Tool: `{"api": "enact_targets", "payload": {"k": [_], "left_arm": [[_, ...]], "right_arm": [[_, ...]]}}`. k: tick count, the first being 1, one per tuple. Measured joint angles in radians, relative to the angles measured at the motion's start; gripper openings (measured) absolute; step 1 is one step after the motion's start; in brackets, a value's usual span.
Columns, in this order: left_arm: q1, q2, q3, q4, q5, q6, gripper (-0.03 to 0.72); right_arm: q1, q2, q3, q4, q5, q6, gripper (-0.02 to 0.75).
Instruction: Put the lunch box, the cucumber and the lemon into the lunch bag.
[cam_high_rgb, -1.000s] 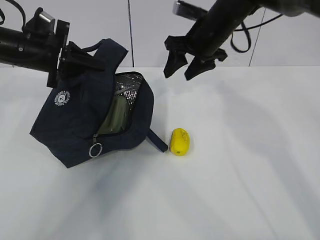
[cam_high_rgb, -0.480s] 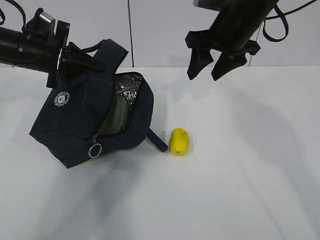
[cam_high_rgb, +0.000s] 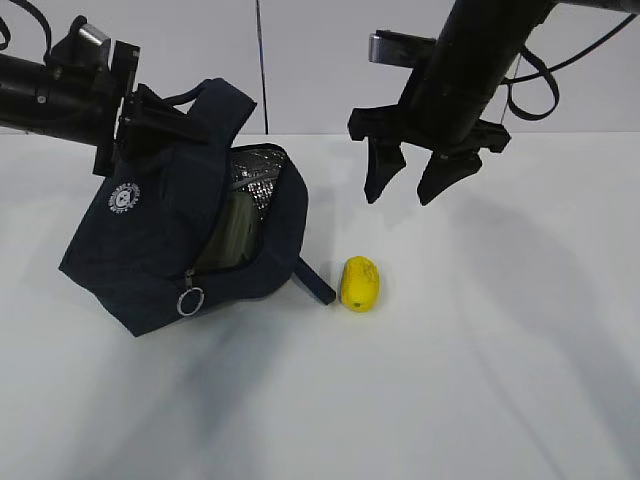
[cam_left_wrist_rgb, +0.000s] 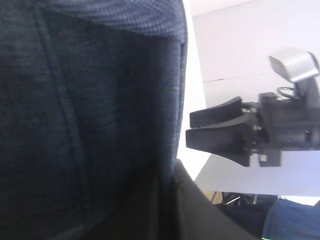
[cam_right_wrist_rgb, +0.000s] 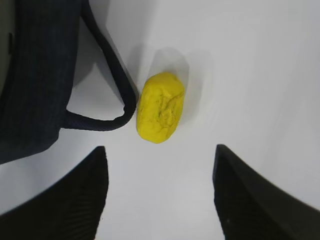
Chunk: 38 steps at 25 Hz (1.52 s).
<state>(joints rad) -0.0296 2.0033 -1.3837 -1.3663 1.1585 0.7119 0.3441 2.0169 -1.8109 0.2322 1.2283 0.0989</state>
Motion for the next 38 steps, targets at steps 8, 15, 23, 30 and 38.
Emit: {"api": "enact_targets", "payload": {"k": [8,15,23,30,38], "left_arm": [[0.0,0.0,0.0,0.032,0.002,0.0,-0.009],[0.0,0.0,0.0,0.115,-0.021,-0.001,-0.009],[0.0,0.0,0.0,0.124,-0.025,-0.001,-0.009],[0.0,0.0,0.0,0.128,-0.015,-0.001,-0.009],[0.0,0.0,0.0,0.13,-0.003,-0.001,-0.009]], "right_arm": [[0.0,0.08,0.0,0.024,-0.037,0.092,0.489],[0.0,0.164,0.0,0.063,-0.093,0.113,0.489],[0.025,0.217,0.0,0.072,-0.128,0.122,0.489],[0.025,0.265,0.0,0.068,-0.138,0.13,0.489],[0.025,0.285,0.0,0.068,-0.162,0.134,0.489]]}}
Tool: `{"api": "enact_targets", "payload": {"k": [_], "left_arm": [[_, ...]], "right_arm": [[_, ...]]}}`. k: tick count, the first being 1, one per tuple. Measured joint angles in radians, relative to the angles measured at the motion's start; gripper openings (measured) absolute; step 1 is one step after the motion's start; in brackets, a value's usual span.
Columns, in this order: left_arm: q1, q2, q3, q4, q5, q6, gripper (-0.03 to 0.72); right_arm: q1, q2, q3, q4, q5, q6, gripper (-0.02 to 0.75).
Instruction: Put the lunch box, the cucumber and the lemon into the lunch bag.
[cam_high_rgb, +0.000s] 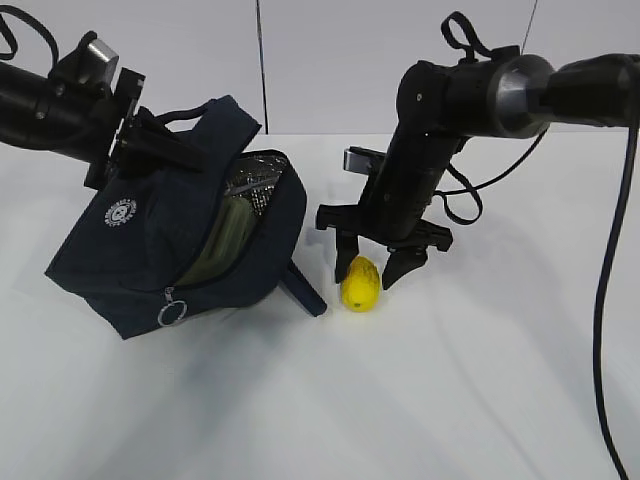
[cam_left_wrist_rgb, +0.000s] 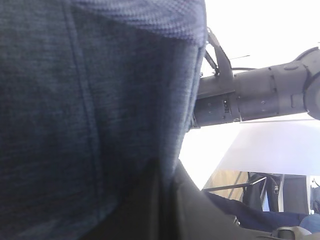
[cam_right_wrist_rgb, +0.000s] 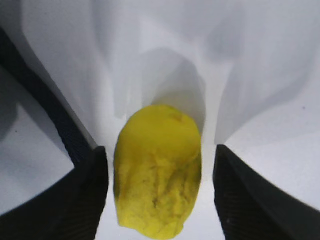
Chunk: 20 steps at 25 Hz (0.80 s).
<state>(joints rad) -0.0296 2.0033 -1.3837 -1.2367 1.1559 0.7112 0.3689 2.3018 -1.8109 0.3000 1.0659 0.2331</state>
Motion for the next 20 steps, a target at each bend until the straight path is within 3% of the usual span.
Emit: {"api": "enact_targets", "payload": {"k": [20], "left_arm": [[0.0,0.0,0.0,0.0,0.0,0.0,-0.009]], "right_arm": [[0.0,0.0,0.0,-0.015,-0.016,0.004,0.482]]}}
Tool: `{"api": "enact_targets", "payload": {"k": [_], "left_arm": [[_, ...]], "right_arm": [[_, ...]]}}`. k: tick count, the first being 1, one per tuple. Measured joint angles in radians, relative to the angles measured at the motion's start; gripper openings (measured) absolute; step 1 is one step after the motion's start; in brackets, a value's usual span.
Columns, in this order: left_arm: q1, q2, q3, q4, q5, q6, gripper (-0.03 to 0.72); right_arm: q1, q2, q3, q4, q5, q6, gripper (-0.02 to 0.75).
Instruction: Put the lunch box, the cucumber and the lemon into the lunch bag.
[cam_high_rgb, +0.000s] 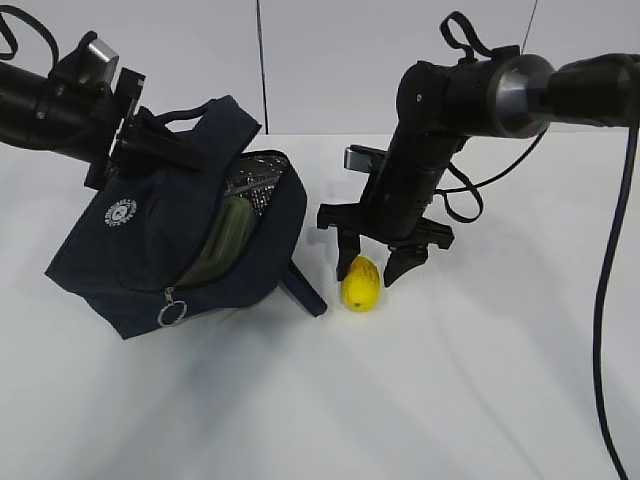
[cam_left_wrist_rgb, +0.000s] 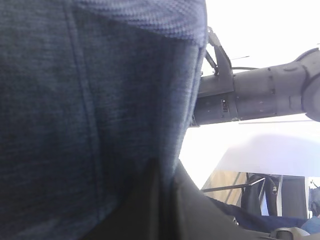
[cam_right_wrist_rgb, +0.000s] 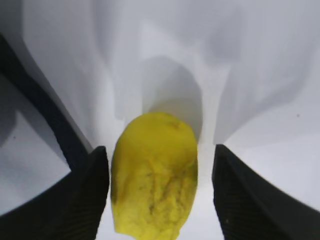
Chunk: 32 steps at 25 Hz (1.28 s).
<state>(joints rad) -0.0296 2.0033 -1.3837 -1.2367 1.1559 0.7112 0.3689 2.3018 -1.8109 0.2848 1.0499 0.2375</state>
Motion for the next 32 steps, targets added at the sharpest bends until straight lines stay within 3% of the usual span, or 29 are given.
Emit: {"api": "enact_targets", "payload": {"k": [21,27,32], "left_arm": [[0.0,0.0,0.0,-0.012,0.0,-0.01,-0.009],[0.0,0.0,0.0,-0.013,0.002,-0.01,-0.009],[0.0,0.0,0.0,-0.013,0.004,-0.01,-0.009]], "right_arm": [[0.0,0.023,0.0,-0.014,0.03,0.009,0.476],[0.0,0.023,0.0,-0.013,0.03,0.008,0.358],[0.0,0.023,0.0,-0.013,0.03,0.008,0.34]]}}
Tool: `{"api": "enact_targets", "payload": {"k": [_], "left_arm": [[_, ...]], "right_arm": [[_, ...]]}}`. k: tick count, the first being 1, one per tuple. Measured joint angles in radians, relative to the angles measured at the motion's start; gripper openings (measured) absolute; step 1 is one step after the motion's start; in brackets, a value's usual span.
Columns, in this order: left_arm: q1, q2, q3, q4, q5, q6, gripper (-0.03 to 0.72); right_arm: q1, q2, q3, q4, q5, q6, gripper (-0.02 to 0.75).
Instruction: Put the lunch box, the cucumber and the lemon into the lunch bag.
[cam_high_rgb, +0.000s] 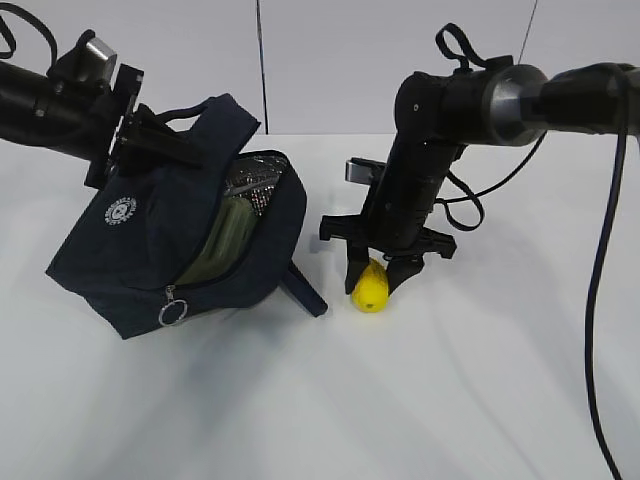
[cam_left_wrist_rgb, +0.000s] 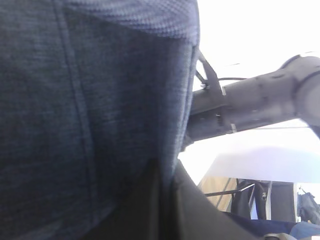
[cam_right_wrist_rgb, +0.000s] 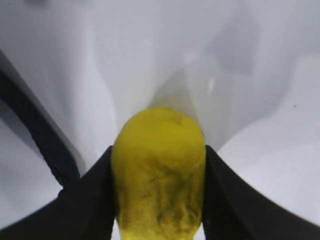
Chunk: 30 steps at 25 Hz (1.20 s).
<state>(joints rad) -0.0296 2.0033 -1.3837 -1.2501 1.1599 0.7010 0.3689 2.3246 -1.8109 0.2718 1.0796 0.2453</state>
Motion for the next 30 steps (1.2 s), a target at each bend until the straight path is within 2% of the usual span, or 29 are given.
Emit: {"api": "enact_targets", "payload": {"k": [3,7,17,24,30], "left_arm": [[0.0,0.0,0.0,-0.001,0.002,-0.002,-0.009],[0.0,0.0,0.0,-0.022,0.002,-0.002,-0.009],[0.0,0.0,0.0,-0.039,0.004,-0.002,-0.009],[0.0,0.0,0.0,-0.049,0.004,-0.002,-0.009],[0.0,0.0,0.0,-0.06,0.004,-0.002,-0.009]], "right_arm": [[0.0,0.0,-0.003,0.018,0.025,-0.005,0.339],[0.0,0.0,-0.044,0.099,0.079,-0.067,0.339],[0.0,0.001,-0.258,0.175,0.138,-0.185,0.339],[0.0,0.002,-0.326,0.324,0.142,-0.213,0.337],[0.005,0.04,-0.33,0.577,0.142,-0.31,0.337]]}}
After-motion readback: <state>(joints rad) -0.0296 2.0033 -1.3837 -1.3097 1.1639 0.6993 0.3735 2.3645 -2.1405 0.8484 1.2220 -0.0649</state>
